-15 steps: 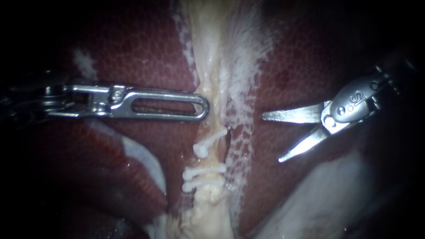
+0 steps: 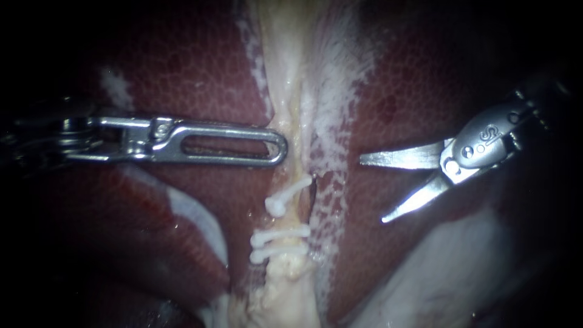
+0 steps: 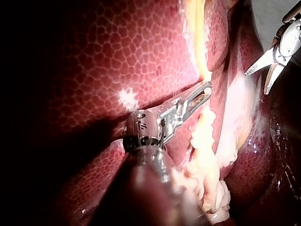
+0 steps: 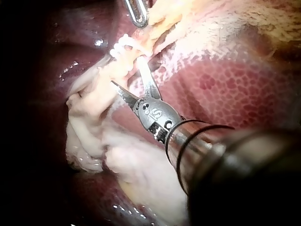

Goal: Go to the cutting position left tube

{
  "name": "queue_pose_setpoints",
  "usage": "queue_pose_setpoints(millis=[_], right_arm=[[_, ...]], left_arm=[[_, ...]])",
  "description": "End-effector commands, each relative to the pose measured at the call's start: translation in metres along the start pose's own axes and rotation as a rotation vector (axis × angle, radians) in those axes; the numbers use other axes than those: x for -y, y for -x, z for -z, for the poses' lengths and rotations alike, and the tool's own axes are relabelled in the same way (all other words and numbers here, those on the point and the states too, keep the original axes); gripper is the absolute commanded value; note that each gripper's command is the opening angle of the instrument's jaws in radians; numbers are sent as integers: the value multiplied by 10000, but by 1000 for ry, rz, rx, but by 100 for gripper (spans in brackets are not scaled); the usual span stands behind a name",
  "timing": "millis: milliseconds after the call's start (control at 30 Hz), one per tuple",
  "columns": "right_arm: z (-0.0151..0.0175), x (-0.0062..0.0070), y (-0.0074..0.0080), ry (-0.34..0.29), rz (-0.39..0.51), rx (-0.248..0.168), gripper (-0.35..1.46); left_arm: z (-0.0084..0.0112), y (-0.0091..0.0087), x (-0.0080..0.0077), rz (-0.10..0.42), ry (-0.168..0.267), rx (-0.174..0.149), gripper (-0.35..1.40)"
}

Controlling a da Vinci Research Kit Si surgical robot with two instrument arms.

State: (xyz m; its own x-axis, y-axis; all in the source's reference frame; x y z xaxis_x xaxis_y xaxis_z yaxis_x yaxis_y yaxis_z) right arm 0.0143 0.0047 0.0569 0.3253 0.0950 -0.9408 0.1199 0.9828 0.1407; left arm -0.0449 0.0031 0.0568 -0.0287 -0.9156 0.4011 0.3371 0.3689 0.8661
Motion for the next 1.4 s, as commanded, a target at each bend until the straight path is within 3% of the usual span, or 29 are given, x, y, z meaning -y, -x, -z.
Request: queue_pose_setpoints(millis=[33,300,533,733,900,1167,1400], right_arm=[[-2,1,3,-5,1,-3,143],[-22,7,30,-40,-31,5,143],[-63,18,76,-92,-107,14,143],[-85,29,101,-144,-181,4,143],[-84,33,101,-183,-236,-6,143],[-83,37,85,-246,-293,-2,143],[-97,30,70,-297,-328,-15,143]], left_arm=[[2,2,2,1,-1,-1,-35],[13,8,13,6,-4,-3,-35],[27,15,27,12,-7,-5,-35],[35,19,39,16,-7,-6,-35],[44,27,43,15,-13,1,-35],[60,42,43,7,-8,10,-35],[69,46,45,5,-8,16,-35]])
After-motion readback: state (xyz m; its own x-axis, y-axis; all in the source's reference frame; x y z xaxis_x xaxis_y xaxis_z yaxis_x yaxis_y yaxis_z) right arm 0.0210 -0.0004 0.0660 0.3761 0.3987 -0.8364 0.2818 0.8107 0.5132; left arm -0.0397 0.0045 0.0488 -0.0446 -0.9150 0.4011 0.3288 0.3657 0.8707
